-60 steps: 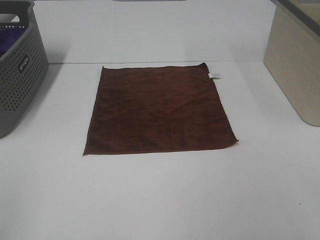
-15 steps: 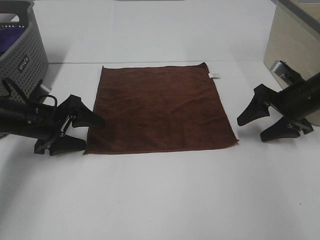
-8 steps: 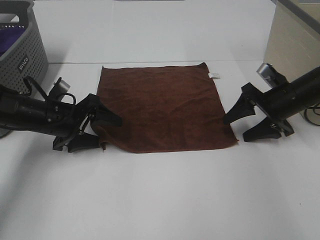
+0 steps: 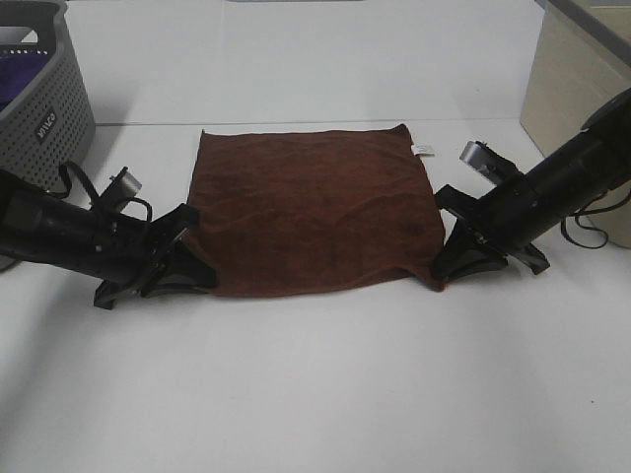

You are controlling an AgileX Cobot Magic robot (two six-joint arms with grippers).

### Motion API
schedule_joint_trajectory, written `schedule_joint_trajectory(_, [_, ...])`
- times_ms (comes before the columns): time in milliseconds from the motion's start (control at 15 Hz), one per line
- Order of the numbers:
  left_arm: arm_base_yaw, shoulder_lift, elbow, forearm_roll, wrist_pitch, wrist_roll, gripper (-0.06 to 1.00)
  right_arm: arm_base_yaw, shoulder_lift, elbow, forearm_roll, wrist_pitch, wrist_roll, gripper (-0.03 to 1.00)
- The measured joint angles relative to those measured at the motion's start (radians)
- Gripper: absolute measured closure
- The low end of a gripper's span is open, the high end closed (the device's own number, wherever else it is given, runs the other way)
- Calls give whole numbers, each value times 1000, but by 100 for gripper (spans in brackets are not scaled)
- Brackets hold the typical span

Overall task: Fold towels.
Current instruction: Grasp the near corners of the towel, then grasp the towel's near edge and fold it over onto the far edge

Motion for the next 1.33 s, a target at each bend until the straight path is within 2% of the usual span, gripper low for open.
schedule_joint_trajectory(133, [0,-1,0,41,2,-43,93,0,-2,0,-24,1,25,94])
schedule_joint_trajectory(267, [0,-14,0,139,13,-106,93,0,-22,0,-68,28,59,94])
schedule_joint_trajectory(400, [-1,-63,0,324,44,-260,93,2,-69,7,-141,89,139,94])
schedule_joint_trajectory(600, [-7,-135,12,535,85,-474,93,5,-137,97,-155,127,190,94])
schedule_joint_trajectory(733, [-9,-156,17,642,138,-608,93,11,-180,153,-165,160,232,94])
schedule_joint_trajectory(1000, [-17,-213,-7,691,124,-667,93,15,-211,131,-193,177,285,94])
schedule_joint_trajectory(1133, [-17,-220,-76,701,91,-674,93,15,-212,44,-197,178,286,94])
schedule_joint_trajectory(1333, [-17,-221,-191,717,40,-688,93,15,-184,-172,-206,196,286,94])
